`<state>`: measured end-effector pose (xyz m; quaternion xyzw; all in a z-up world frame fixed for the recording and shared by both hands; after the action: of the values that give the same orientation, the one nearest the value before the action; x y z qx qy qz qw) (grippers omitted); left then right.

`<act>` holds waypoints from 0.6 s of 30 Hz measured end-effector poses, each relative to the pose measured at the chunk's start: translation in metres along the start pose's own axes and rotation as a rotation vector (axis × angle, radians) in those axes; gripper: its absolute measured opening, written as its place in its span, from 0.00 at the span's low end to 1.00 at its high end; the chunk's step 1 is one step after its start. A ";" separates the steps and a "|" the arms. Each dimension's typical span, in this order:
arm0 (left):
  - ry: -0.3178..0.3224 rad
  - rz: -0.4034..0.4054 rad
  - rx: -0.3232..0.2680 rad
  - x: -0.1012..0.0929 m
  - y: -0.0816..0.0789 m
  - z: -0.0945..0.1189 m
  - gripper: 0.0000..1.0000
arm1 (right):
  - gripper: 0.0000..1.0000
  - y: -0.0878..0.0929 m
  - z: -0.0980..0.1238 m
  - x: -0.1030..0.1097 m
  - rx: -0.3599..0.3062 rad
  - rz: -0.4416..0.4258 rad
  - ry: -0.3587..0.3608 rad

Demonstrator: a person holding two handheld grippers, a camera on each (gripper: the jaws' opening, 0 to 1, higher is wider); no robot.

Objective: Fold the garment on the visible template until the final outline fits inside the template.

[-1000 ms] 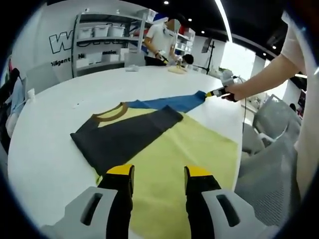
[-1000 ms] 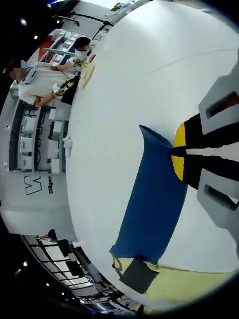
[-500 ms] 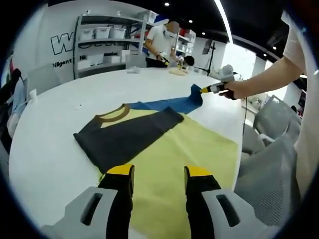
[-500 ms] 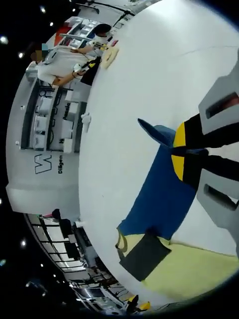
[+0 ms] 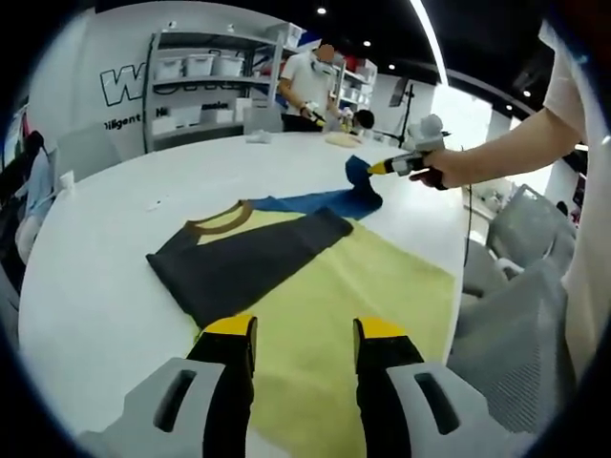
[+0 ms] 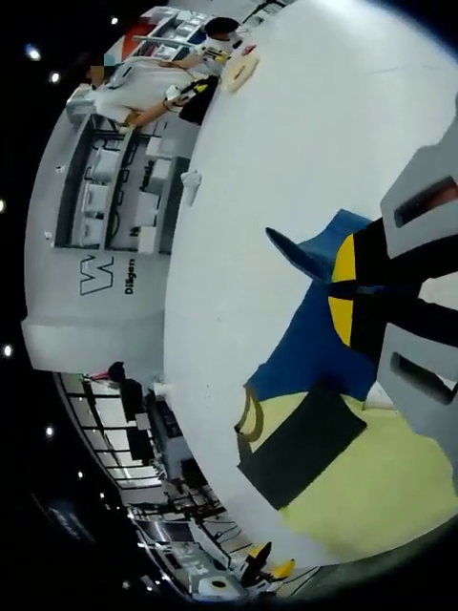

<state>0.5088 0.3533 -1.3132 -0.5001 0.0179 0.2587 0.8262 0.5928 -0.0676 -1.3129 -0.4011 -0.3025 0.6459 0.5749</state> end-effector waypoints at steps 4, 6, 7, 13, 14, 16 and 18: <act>-0.004 0.001 -0.002 0.000 0.001 0.002 0.40 | 0.00 -0.004 -0.003 0.017 -0.008 0.007 -0.029; -0.006 0.006 0.002 0.000 0.002 0.003 0.40 | 0.00 -0.005 -0.004 0.024 -0.010 0.014 -0.041; -0.007 0.007 0.001 0.000 0.003 0.004 0.40 | 0.00 -0.006 -0.005 0.029 -0.016 0.021 -0.049; -0.010 0.013 0.000 -0.001 0.004 0.005 0.41 | 0.00 -0.010 -0.007 0.047 -0.029 0.025 -0.081; -0.010 0.014 -0.001 -0.001 0.005 0.005 0.41 | 0.00 -0.012 -0.007 0.053 -0.034 0.026 -0.091; -0.011 0.016 -0.001 -0.001 0.005 0.006 0.41 | 0.00 -0.016 -0.006 0.061 -0.043 0.026 -0.106; -0.012 0.018 -0.002 -0.001 0.005 0.006 0.41 | 0.00 -0.021 -0.006 0.071 -0.053 0.030 -0.123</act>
<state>0.5042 0.3600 -1.3145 -0.4994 0.0171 0.2690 0.8234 0.6078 0.0049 -1.3099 -0.3803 -0.3482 0.6697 0.5344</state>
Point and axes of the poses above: the point that each gripper's makers call its tool centre point, and the gripper's own axes: z roughly backward along the fingers, x roughly to its left, y roughly out of its underside, the point moved 7 cm from there along z, roughly backward along the fingers, and after that the axes turned 15 degrees about y, right-handed, at the moved point
